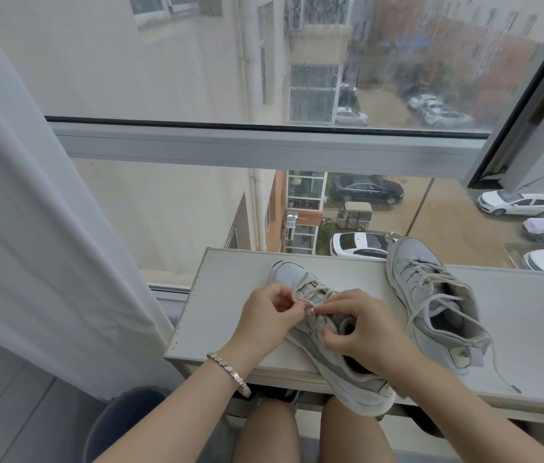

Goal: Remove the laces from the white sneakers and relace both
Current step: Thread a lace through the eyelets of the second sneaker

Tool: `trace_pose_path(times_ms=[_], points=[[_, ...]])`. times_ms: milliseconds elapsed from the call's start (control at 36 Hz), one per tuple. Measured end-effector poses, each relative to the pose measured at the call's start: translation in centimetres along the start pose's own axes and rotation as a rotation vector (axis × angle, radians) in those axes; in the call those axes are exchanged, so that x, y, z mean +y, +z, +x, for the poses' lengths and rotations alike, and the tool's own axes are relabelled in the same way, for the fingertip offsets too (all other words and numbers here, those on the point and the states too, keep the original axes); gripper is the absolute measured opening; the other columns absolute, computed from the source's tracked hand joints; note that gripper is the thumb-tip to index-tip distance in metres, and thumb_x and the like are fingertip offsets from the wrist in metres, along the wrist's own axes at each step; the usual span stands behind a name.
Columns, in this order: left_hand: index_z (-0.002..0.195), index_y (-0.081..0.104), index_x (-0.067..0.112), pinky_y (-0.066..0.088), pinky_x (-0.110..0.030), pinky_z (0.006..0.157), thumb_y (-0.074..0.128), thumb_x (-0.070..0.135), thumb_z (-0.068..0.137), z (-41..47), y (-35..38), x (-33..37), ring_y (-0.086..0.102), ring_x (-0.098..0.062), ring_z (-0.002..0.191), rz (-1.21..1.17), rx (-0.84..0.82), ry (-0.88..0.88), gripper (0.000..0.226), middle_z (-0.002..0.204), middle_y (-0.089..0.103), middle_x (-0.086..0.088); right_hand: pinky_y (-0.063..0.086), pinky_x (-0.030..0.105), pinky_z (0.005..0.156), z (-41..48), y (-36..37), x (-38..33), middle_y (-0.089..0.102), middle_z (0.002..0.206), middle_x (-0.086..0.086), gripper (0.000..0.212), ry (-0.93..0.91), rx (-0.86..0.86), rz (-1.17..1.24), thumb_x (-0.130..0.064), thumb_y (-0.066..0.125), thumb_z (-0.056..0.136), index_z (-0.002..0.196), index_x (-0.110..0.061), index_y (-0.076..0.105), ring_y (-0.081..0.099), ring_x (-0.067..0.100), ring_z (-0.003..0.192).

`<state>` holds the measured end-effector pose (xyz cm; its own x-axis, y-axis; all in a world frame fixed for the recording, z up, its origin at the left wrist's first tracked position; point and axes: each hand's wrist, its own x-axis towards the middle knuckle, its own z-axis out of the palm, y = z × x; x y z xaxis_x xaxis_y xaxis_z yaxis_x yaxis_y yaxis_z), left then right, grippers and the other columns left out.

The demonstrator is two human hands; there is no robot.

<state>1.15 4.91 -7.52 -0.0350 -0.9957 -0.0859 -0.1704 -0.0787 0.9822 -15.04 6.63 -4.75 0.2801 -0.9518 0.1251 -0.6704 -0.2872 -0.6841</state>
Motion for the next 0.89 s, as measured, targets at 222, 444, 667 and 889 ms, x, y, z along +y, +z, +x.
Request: trace_pose_path(times_ms=[222, 444, 667, 889], points=[[0.074, 0.068, 0.016, 0.045, -0.015, 0.053, 0.06, -0.002, 0.086, -0.21, -0.28, -0.06, 0.057, 0.0, 0.055, -0.185, -0.069, -0.144, 0.023, 0.058, 0.065, 0.009, 0.035, 0.002, 0.075, -0.05, -0.01, 0.01, 0.055, 0.085, -0.023, 0.03, 0.007, 0.002, 0.002, -0.009, 0.072, 0.07, 0.097, -0.022, 0.075, 0.052, -0.002, 0.088], [0.077, 0.07, 0.016, 0.037, -0.013, 0.051, 0.06, 0.002, 0.087, -0.37, 0.1, -0.19, 0.051, 0.0, 0.052, -0.227, -0.069, -0.188, 0.02, 0.058, 0.061, 0.009, 0.035, 0.0, 0.075, -0.11, 0.11, 0.15, 0.055, 0.083, -0.025, 0.03, 0.0, 0.025, 0.033, -0.007, 0.073, 0.068, 0.095, -0.021, 0.075, 0.052, -0.007, 0.085], [0.09, 0.07, 0.012, 0.03, -0.009, 0.045, 0.059, 0.007, 0.09, -0.38, -0.12, -0.03, 0.042, 0.002, 0.044, -0.189, -0.126, -0.27, 0.012, 0.054, 0.054, 0.011, 0.038, 0.002, 0.075, -0.04, 0.21, 0.49, 0.057, 0.085, -0.023, 0.03, 0.012, 0.013, 0.07, -0.005, 0.073, 0.07, 0.094, -0.022, 0.075, 0.053, -0.006, 0.085], [0.078, 0.071, 0.008, 0.036, -0.002, 0.047, 0.065, -0.001, 0.082, -0.16, 0.35, 0.26, 0.056, 0.01, 0.053, -0.211, -0.127, -0.234, 0.012, 0.062, 0.067, 0.015, 0.043, 0.006, 0.076, -0.09, -0.3, 0.56, 0.06, 0.095, -0.014, 0.052, 0.056, -0.007, 0.168, -0.004, 0.073, 0.072, 0.084, -0.052, 0.059, 0.059, 0.001, 0.088]])
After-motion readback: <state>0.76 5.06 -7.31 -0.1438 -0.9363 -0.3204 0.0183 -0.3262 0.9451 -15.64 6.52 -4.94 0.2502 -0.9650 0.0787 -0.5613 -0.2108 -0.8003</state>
